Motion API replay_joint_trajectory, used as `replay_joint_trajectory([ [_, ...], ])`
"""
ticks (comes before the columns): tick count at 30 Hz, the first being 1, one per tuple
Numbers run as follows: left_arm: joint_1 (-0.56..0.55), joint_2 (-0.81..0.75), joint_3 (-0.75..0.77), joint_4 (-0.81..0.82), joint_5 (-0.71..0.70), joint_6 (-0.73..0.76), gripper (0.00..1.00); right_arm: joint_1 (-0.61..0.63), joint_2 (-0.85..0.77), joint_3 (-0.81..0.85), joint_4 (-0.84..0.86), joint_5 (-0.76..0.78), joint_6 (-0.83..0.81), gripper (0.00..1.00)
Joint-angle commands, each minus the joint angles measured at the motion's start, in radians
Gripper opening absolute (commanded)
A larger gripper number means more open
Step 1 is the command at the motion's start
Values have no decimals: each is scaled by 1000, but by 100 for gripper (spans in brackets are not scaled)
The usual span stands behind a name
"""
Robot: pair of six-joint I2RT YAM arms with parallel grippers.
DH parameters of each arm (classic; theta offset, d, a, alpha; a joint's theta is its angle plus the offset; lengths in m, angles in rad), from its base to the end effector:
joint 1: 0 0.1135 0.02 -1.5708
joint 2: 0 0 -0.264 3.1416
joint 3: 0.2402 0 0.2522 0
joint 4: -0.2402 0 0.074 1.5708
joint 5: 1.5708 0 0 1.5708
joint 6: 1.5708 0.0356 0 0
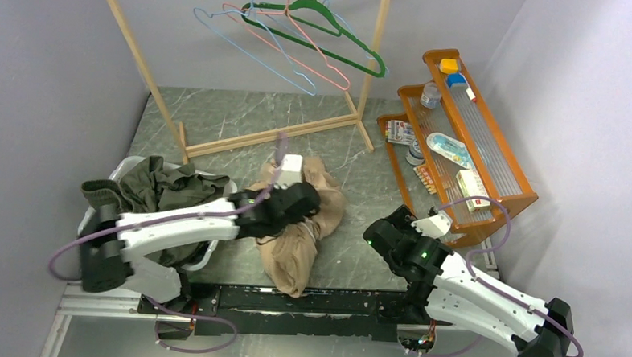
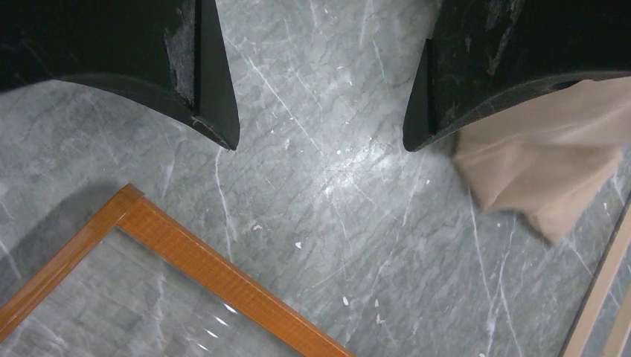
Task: Remove the shorts from the hanger
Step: Pick up the shorts at the center of the board, then place the shorts in the basket.
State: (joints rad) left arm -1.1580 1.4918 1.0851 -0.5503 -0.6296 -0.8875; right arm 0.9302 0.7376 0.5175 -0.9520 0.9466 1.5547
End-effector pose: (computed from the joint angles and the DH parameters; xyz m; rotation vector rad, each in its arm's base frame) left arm 0.1424 -0.2729 0.2509 0.0747 2.3023 -0.2311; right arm 0.0910 0.0738 0.2087 0.8636 1.9581 0.0555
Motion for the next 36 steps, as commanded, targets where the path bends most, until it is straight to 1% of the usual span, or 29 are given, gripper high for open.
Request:
replay_joint_trajectory([
  [1,21,-218,50,-158,-199,-36,7,-3,-10,-4,-2,25,6,84],
  [3,32,-282,61,-203,-218,-63,7,-3,-15,-7,-1,23,6,84],
  [8,35,-378,145,-447,-332,-198,7,-3,-18,-2,-5,26,6,84],
  [10,36,-387,210,-581,-391,-255,7,-2,-15,-1,-5,29,5,84],
  [11,36,-385,258,-670,-421,-323,7,-2,-13,-1,-5,30,5,84],
  [13,37,-381,354,-807,-486,-390,7,-3,-9,3,-11,34,10,84],
  [14,36,-381,397,-842,-514,-390,7,-3,-5,5,-14,37,14,84],
  [18,50,-405,536,-836,-615,-257,7,-4,10,7,-5,37,2,84],
  [22,71,-443,592,-698,-691,-46,7,-3,16,12,-12,40,9,84],
  [24,95,-466,584,-640,-724,44,7,-3,16,13,-16,41,14,84],
  [25,111,-477,578,-652,-747,42,7,-3,14,14,-19,42,16,84],
  [27,156,-506,549,-703,-773,-13,7,-3,11,14,-25,43,23,84],
  [32,317,-573,361,-690,-719,-42,7,-3,8,8,-8,47,7,84],
  [34,380,-555,292,-736,-680,-115,7,-3,17,11,-2,51,-4,84],
  [35,415,-534,254,-772,-650,-180,7,-3,24,14,1,53,-7,84],
  [36,471,-508,224,-802,-626,-215,7,-4,29,16,1,54,-9,84],
])
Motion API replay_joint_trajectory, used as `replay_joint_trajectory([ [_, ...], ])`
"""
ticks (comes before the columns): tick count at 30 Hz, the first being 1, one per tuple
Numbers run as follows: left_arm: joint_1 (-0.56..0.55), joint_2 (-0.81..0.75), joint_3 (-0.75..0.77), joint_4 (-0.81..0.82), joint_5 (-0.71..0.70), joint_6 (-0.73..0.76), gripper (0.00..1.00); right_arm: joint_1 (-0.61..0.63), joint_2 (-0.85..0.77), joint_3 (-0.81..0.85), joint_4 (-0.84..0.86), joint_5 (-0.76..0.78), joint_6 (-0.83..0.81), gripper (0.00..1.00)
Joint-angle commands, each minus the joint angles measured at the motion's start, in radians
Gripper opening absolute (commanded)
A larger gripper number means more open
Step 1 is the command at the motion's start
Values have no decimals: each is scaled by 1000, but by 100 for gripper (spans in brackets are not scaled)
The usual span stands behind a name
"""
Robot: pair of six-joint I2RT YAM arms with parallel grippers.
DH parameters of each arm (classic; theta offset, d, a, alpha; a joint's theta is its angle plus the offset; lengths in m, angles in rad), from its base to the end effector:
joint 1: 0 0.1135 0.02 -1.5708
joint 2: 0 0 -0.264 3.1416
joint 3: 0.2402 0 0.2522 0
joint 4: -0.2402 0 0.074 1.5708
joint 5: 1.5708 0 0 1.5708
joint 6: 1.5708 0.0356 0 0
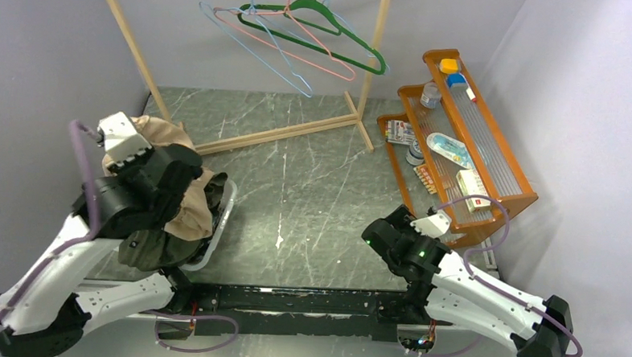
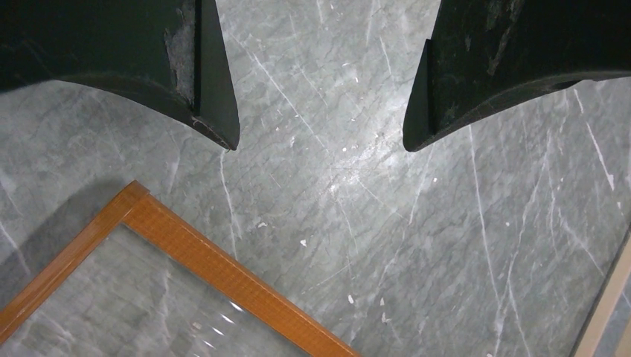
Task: Remove the shorts from the hanger
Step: Place the shorts in the basket.
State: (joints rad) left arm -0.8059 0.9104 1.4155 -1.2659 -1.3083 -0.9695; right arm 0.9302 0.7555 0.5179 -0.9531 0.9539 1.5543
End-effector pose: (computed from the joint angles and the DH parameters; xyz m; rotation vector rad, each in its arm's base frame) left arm 0.0966 -0.0510 0.4356 -0.6834 1.6191 0.2529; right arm 0.0921 0.0749 0.2073 0.8545 1.9599 0.0326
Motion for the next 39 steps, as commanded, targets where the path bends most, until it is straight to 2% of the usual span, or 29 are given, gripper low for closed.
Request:
replay_joint_trajectory([
  [1,167,109,-136,-92,82,-153,7,-2,17,16,3,46,-9,84],
  [3,265,190,-185,-83,155,-187,7,-4,29,15,7,41,-11,84],
  [4,299,232,-205,-128,175,-277,7,-4,33,14,11,39,-12,84],
  [7,387,291,-291,-122,238,-375,7,-3,30,21,-9,33,3,84],
  [9,433,283,-344,-45,281,-353,7,-3,16,19,-24,31,19,84],
  [15,582,101,-537,293,446,-124,7,-2,-34,-9,20,32,-16,84],
  [17,639,55,-605,406,557,-40,8,-2,-35,-11,42,30,-43,84],
  [20,675,48,-710,477,690,-88,10,-3,-20,-21,116,20,-138,84],
  [23,682,64,-809,562,777,-149,14,-3,22,-5,123,16,-157,84],
  [27,695,111,-867,643,878,-166,30,-3,77,26,95,6,-147,84],
  [29,695,117,-827,594,866,-193,31,-3,96,39,87,2,-150,84],
  [31,695,90,-769,506,824,-204,41,-3,103,47,99,-7,-187,85],
  [32,695,62,-737,470,798,-200,46,-3,101,49,131,-31,-254,86],
  [34,695,-3,-677,411,738,-192,71,-3,85,45,280,-106,-461,90],
  [35,695,-39,-650,386,712,-180,79,-3,78,41,340,-154,-565,90],
  [37,695,-107,-609,355,670,-159,88,-3,66,35,418,-223,-688,90],
  [39,695,-176,-589,358,649,-123,96,-3,57,40,443,-242,-732,90],
])
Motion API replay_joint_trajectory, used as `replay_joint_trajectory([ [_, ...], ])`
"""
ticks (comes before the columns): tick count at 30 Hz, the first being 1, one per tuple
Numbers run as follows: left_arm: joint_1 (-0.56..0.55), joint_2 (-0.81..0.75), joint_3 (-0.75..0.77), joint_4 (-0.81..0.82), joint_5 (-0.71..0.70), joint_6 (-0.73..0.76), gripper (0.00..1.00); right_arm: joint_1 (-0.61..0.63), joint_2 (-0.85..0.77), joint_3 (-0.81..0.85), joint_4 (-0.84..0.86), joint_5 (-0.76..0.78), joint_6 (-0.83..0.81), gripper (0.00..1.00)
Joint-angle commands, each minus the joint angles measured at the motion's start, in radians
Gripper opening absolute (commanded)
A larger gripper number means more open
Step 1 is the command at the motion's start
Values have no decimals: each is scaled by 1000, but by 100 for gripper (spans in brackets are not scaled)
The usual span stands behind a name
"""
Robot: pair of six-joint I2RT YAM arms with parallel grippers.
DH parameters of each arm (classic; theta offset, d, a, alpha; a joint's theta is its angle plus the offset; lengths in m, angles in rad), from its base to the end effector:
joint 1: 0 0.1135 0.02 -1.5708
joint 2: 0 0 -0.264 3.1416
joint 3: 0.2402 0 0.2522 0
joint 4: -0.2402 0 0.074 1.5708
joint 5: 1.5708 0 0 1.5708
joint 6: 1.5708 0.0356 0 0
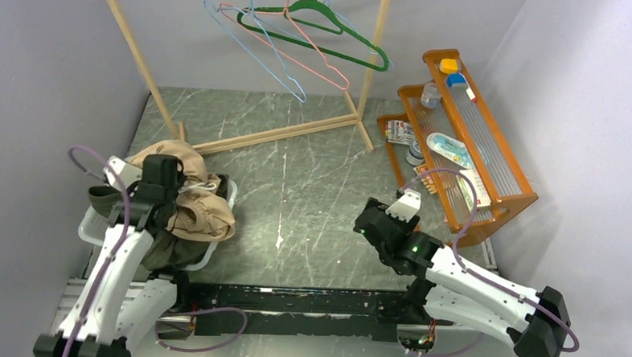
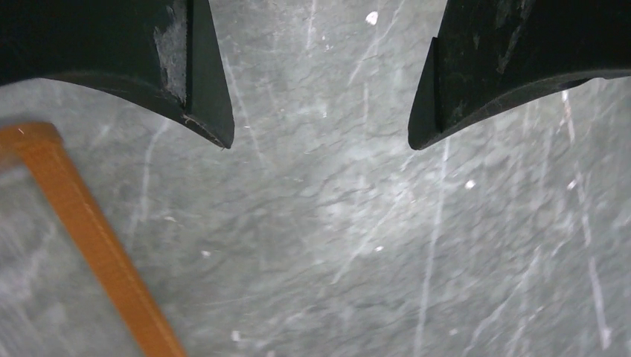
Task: Remove the shorts from the hanger
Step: Place the shorts in the basket, then reset both arms
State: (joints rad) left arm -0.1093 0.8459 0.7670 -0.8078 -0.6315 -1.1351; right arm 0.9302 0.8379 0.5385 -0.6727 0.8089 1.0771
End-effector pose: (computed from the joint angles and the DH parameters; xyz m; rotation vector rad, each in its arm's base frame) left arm 0.1601 0.0036 0.2720 -1.3231 1.8196 0.1295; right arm 0.1107 0.1054 0.2134 0.4430 2.1328 0.0655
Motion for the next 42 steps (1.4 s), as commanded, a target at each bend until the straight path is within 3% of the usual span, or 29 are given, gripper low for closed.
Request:
replay_joint_trajectory([
  [1,-1,-137,66,-83,-22,79,100,-3,-31,24,168,-99,-274,91],
  [6,-1,-188,140,-90,-12,147,100,-3,-57,60,224,-133,-435,91],
  [11,-1,-189,229,-128,-19,186,100,-4,-71,105,235,-138,-492,91],
  [15,-1,-203,242,23,154,378,99,-3,-86,130,236,-135,-518,91],
  [19,-2,-171,262,92,312,457,100,-3,-91,157,259,-108,-577,91],
  [24,-1,-74,312,20,268,457,100,-4,-54,244,287,28,-664,92],
  [26,-1,-37,332,-13,233,456,100,-13,-20,280,313,83,-721,97],
  [28,0,-6,360,-45,200,454,99,-99,55,341,290,75,-736,99],
  [32,-1,33,413,-104,134,448,100,-550,139,447,317,-428,-758,99],
  [34,-3,36,432,-118,112,468,100,-703,174,520,308,-603,-765,99],
  [39,-3,7,459,-111,76,530,99,-735,234,667,312,-778,-894,99],
  [42,-3,-19,463,-88,73,570,100,-736,233,717,303,-766,-918,99],
])
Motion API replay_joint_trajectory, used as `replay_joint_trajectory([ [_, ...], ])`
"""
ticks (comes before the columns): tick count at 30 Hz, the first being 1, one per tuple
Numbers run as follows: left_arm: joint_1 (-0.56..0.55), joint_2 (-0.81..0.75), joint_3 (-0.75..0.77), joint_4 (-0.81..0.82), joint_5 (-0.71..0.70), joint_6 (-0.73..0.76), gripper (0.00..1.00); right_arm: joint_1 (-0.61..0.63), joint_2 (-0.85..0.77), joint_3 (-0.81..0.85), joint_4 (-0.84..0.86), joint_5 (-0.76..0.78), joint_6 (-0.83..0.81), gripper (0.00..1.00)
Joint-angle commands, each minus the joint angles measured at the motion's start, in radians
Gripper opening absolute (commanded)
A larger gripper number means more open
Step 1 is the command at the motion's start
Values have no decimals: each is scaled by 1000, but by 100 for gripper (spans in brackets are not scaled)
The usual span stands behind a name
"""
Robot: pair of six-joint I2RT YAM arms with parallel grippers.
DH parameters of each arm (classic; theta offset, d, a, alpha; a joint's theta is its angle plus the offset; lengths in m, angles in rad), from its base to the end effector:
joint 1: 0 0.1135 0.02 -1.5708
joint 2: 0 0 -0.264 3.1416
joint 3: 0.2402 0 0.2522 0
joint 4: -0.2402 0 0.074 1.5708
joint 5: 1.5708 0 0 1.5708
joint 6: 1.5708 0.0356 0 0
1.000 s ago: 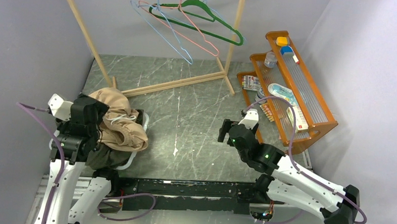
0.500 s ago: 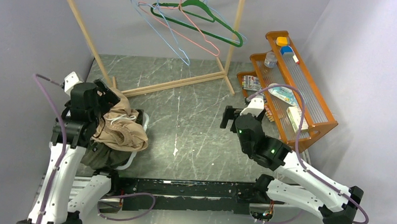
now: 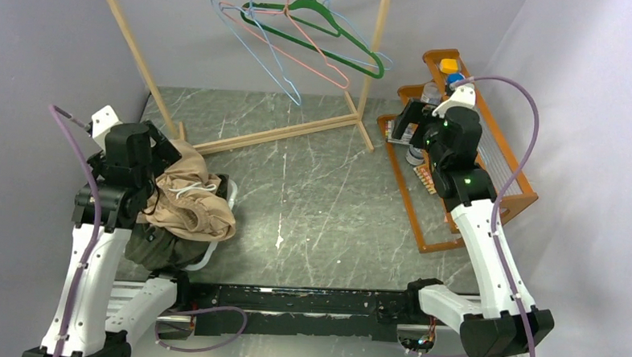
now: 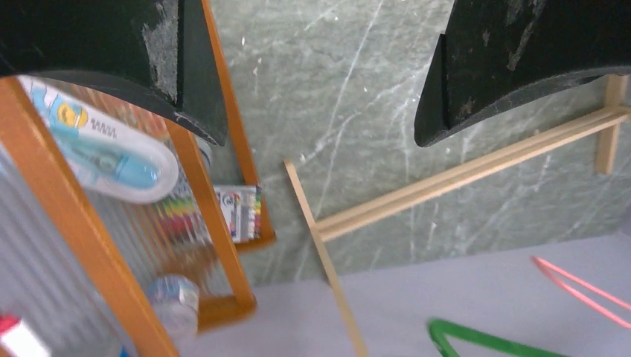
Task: Remove the shorts from the hanger
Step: Reset both arms
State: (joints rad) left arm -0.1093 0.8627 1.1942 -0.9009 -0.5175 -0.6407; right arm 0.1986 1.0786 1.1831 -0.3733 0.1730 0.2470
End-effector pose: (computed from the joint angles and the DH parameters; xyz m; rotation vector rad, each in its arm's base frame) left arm 0.1498 0.0013 0.3939 -0.8201 1.8894 0.0935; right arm 0.2343 0.0409 0.4024 0.1655 1.8307 0.1536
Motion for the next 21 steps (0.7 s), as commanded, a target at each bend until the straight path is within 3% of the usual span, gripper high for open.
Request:
replay_joint_trajectory([
  [1,-3,-42,39,11,-40,88,100,-5,-14,83,5,-120,-89,99],
  [9,-3,-51,74,29,-18,133,100,-5,-113,64,36,-246,-82,100],
  [21,-3,-68,57,16,-12,108,100,0,-118,89,-43,-92,24,100],
])
